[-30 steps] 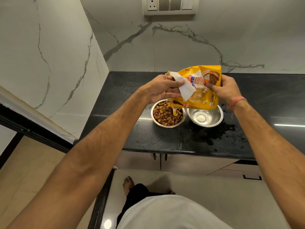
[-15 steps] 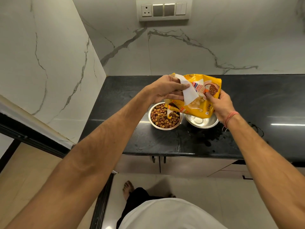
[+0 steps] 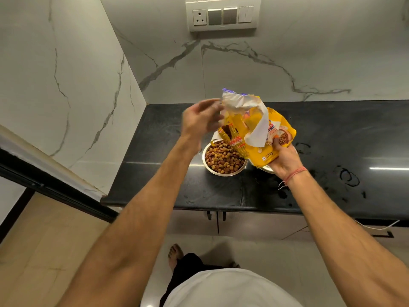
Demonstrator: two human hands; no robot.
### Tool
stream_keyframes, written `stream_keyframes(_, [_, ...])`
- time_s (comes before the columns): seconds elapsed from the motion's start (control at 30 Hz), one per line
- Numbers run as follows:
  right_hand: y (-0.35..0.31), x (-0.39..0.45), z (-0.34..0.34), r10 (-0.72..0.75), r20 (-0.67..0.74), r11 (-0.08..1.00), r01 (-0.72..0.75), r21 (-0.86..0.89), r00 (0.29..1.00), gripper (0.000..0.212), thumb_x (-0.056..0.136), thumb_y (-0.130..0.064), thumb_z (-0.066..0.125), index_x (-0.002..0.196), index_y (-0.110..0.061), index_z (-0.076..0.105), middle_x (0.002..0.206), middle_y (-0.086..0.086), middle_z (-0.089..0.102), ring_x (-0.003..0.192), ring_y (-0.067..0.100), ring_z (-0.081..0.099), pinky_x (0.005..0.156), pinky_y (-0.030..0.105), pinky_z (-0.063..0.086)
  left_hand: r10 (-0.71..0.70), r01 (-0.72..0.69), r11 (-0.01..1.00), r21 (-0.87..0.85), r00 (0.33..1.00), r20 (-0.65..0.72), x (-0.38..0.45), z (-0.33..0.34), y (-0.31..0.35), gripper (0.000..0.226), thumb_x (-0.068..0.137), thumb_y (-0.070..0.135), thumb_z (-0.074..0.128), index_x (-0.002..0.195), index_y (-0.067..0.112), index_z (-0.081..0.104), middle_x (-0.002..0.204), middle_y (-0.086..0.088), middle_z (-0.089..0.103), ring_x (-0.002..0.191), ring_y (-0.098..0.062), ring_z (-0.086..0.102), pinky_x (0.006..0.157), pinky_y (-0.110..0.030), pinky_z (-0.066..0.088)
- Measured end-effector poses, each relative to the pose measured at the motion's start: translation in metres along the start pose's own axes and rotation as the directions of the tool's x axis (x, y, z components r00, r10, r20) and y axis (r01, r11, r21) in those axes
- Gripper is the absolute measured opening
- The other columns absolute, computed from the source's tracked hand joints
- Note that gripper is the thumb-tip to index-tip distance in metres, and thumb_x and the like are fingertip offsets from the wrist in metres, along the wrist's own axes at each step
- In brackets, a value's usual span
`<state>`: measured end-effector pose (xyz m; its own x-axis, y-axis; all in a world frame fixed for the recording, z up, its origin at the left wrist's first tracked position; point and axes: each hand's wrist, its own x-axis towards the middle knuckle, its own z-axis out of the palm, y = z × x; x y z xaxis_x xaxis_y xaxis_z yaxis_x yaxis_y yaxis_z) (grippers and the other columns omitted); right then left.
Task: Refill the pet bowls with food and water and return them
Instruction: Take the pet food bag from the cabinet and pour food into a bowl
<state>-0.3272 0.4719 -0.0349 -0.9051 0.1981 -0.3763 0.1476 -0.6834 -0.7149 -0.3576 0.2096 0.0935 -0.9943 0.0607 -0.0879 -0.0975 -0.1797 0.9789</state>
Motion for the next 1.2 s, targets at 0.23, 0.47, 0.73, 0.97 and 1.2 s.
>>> stream_keyframes(0.23, [0.018,0.005,-0.014,0.088,0.037,0.992,-0.091,0.089,0.995,0.106,0.068,-0.033,0.101,0.16,-0.024,0.048,0.154,0.014,0.06,0.14,0.042,0.058,0.1,0.072,0.053,-0.26,0.27,0.958,0.095,0.96,-0.108,-0.014,-0.044,-0.075,0.053,0.098,0.011,0.071,0.15,0.015,0.061,0.142,-0.006,0.066,0.128,-0.024,0.066,0.089,-0.04,0.065])
stream_keyframes(0.47, [0.034,-0.008,0.009,0.154,0.023,0.963,-0.155,0.22,0.988,0.101,0.07,-0.03,0.098,0.158,-0.019,0.05,0.152,0.017,0.061,0.138,0.042,0.06,0.09,0.065,0.061,-0.36,0.256,0.855,0.451,0.919,0.162,-0.017,-0.017,-0.101,0.12,0.066,0.036,0.104,0.165,0.025,0.038,0.153,0.002,0.063,0.135,-0.018,0.064,0.117,-0.042,0.05])
stream_keyframes(0.73, [0.051,-0.022,0.029,0.132,0.072,0.961,-0.145,0.237,0.989,0.064,0.098,-0.023,0.069,0.159,-0.018,0.049,0.153,0.016,0.061,0.138,0.041,0.06,0.1,0.061,0.059,-0.167,0.157,0.915,0.372,0.986,-0.007,-0.021,0.011,-0.118,0.109,0.053,0.049,0.108,0.146,0.029,0.057,0.134,0.009,0.075,0.124,-0.013,0.072,0.107,-0.046,0.062])
stream_keyframes(0.97, [0.035,-0.03,0.027,0.114,0.097,0.979,-0.095,-0.178,0.989,0.062,0.098,-0.002,0.071,0.155,-0.016,0.051,0.141,0.015,0.07,0.109,0.028,0.077,0.083,0.041,0.066,-0.076,0.106,0.934,0.341,0.992,-0.099,-0.017,-0.011,-0.107,0.11,0.059,0.029,0.108,0.153,0.025,0.052,0.131,0.007,0.077,0.123,-0.015,0.073,0.109,-0.049,0.059])
stream_keyframes(1.2, [0.01,-0.025,0.024,-0.124,0.188,0.779,0.213,-0.59,0.974,0.102,0.08,-0.022,0.095,0.163,-0.039,0.039,0.138,-0.002,0.067,0.12,0.024,0.073,0.088,0.045,0.066,-0.07,0.072,0.93,0.361,0.997,-0.02,-0.01,-0.036,-0.09,0.09,0.072,0.001,0.1,0.148,0.025,0.058,0.114,0.011,0.084,0.11,-0.008,0.078,0.101,-0.048,0.064])
